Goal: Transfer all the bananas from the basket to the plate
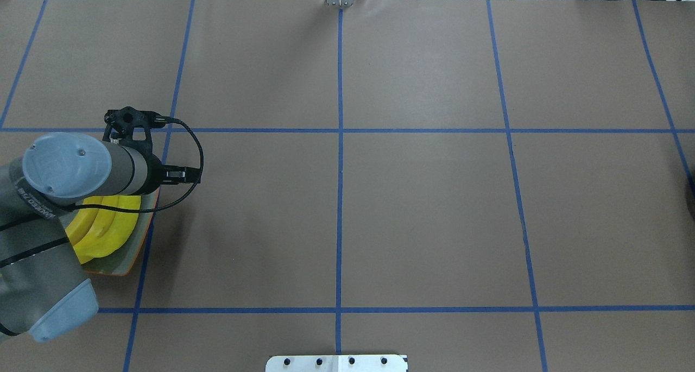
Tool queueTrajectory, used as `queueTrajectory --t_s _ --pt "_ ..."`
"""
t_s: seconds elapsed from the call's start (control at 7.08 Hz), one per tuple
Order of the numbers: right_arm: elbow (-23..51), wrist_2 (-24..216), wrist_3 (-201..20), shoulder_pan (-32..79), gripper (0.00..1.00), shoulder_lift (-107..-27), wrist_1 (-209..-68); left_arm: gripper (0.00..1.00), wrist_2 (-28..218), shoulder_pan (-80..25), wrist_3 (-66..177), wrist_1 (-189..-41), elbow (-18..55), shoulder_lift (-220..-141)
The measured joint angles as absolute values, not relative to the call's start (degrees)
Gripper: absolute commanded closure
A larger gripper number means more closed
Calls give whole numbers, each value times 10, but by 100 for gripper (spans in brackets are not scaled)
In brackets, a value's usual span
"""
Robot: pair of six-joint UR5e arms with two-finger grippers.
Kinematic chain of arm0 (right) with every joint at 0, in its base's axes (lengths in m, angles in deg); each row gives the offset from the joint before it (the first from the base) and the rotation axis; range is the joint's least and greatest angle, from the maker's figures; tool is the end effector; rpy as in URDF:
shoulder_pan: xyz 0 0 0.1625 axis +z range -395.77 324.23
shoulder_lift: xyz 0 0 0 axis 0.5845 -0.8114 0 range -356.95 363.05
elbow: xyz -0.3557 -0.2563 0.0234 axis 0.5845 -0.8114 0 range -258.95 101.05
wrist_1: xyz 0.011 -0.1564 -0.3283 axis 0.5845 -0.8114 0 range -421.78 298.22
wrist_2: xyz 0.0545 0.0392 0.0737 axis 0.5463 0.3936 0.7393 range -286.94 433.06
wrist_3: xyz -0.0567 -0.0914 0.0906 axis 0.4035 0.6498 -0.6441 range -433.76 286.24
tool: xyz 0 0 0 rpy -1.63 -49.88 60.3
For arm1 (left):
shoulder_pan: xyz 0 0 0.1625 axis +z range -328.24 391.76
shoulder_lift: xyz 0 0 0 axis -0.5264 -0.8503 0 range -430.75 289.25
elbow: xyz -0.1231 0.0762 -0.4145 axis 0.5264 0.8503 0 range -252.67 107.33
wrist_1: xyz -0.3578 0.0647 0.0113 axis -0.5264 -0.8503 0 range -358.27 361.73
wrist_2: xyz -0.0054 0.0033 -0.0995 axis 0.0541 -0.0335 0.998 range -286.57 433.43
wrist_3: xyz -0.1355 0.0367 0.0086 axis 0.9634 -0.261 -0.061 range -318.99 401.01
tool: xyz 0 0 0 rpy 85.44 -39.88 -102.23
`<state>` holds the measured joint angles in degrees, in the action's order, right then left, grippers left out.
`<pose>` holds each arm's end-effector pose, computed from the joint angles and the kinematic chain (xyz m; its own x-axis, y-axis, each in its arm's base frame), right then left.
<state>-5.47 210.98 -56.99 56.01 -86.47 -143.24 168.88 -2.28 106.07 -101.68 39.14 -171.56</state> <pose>0.0419 -0.4144 0.8015 0.6473 -0.1733 0.7423 0.1629 0.9828 0.0873 0.3782 -0.4003 0.4368 0.7328 0.0116 -0.6804 0.2113 0.9466 0.2437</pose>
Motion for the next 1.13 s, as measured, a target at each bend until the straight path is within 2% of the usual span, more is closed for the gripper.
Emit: queueTrajectory --t_s 0.42,0.85,1.13 --pt "-31 2113 -556 600 100 -865 -1444 0 1689 -22 1067 -1017 393 -1716" --pt "97 2119 -553 640 100 -858 -1583 0 1689 -21 1069 -1018 393 -1716" --pt "150 2146 -559 640 100 -817 -1682 0 1691 -21 1069 -1028 393 -1725"
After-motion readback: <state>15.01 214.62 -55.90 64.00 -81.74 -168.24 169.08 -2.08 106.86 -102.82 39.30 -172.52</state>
